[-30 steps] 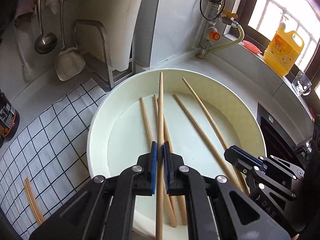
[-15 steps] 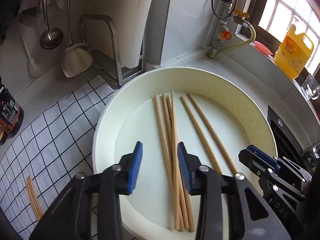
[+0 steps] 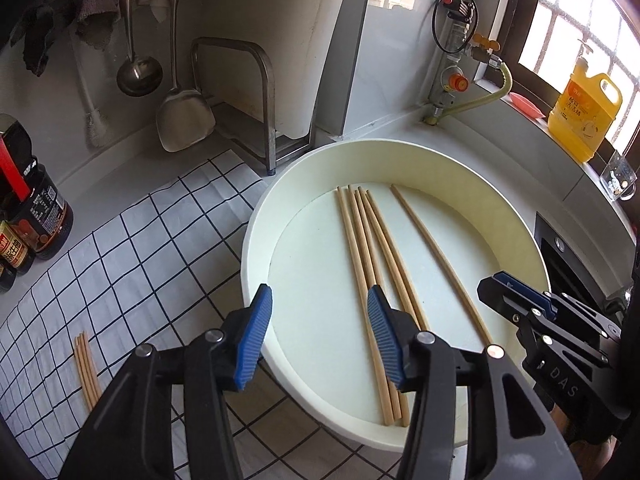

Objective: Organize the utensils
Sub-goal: 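Move both open tools back above the chopstick bundle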

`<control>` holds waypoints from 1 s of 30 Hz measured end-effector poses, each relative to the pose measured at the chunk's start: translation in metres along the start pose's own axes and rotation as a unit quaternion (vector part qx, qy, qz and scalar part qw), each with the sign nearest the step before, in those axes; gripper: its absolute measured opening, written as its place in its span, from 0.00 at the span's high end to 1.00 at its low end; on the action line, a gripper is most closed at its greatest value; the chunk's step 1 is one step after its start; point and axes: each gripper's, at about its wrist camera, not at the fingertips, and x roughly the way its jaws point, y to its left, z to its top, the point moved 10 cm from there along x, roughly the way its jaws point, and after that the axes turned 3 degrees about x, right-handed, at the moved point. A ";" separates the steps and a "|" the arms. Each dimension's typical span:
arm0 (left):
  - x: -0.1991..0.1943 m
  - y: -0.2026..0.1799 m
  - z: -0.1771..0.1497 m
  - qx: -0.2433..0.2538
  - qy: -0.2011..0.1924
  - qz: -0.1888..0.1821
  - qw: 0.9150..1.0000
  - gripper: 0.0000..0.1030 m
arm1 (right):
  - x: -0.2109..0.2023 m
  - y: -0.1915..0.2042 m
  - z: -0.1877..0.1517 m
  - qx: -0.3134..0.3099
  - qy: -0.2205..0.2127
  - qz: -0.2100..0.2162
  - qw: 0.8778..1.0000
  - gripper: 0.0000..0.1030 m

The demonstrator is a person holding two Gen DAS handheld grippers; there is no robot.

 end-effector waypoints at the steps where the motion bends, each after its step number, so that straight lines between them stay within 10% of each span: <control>1: -0.002 0.002 -0.002 0.000 0.000 0.002 1.000 0.52 | 0.000 0.002 0.000 -0.002 0.000 0.001 1.000 0.76; 30: -0.060 0.086 -0.067 -0.063 -0.013 0.037 0.997 0.46 | -0.012 0.093 -0.030 -0.088 0.007 0.049 0.995 0.68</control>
